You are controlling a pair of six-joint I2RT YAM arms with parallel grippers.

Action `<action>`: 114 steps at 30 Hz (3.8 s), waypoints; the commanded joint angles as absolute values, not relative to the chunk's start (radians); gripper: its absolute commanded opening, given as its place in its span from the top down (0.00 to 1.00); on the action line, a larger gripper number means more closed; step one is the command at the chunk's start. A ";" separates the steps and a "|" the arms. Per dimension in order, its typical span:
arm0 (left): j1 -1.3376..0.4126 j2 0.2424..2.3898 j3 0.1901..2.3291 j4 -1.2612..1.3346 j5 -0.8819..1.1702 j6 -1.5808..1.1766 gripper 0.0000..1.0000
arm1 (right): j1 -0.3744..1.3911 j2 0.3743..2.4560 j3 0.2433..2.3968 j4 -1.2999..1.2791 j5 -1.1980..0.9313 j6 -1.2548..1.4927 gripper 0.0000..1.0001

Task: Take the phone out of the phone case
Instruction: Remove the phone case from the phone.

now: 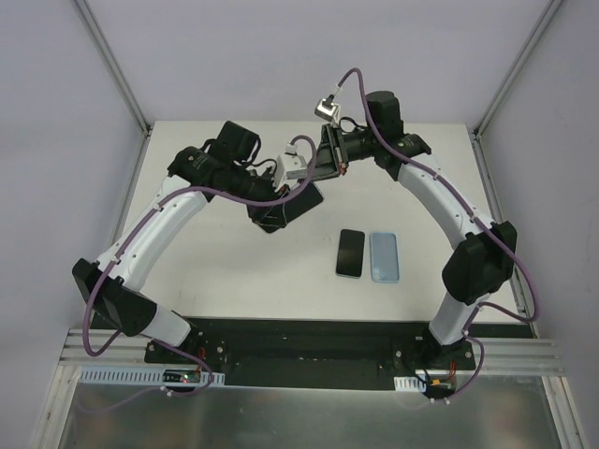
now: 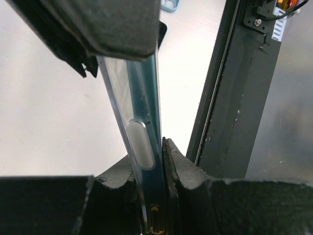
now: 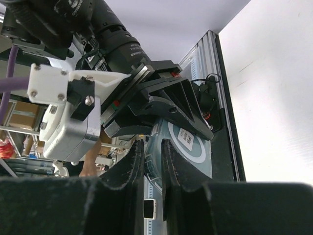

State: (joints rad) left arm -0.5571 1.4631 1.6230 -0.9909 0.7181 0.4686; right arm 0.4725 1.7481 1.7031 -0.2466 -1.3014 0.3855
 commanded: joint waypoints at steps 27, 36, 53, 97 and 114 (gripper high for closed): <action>-0.643 1.454 1.738 -1.038 0.874 0.629 1.00 | 0.405 1.741 1.683 -0.477 -1.092 0.154 1.00; -0.618 1.448 1.764 -1.042 0.936 0.618 1.00 | 0.405 1.707 1.641 -0.543 -1.089 0.008 1.00; -0.497 1.413 1.694 -0.896 1.087 0.468 1.00 | 0.405 1.611 1.545 -0.546 -1.109 -0.186 0.86; -0.390 1.465 1.638 -0.804 1.284 0.397 1.00 | 0.288 1.468 1.557 -0.687 -1.275 -0.383 0.44; -0.388 1.471 1.638 -0.744 1.316 0.314 1.00 | 0.428 1.454 1.525 -0.658 -1.196 -0.485 0.50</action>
State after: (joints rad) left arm -0.3973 1.4940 1.6073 -0.7944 1.2308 0.3298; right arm 0.4229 1.4895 1.5192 -0.6975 -1.1816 -0.4503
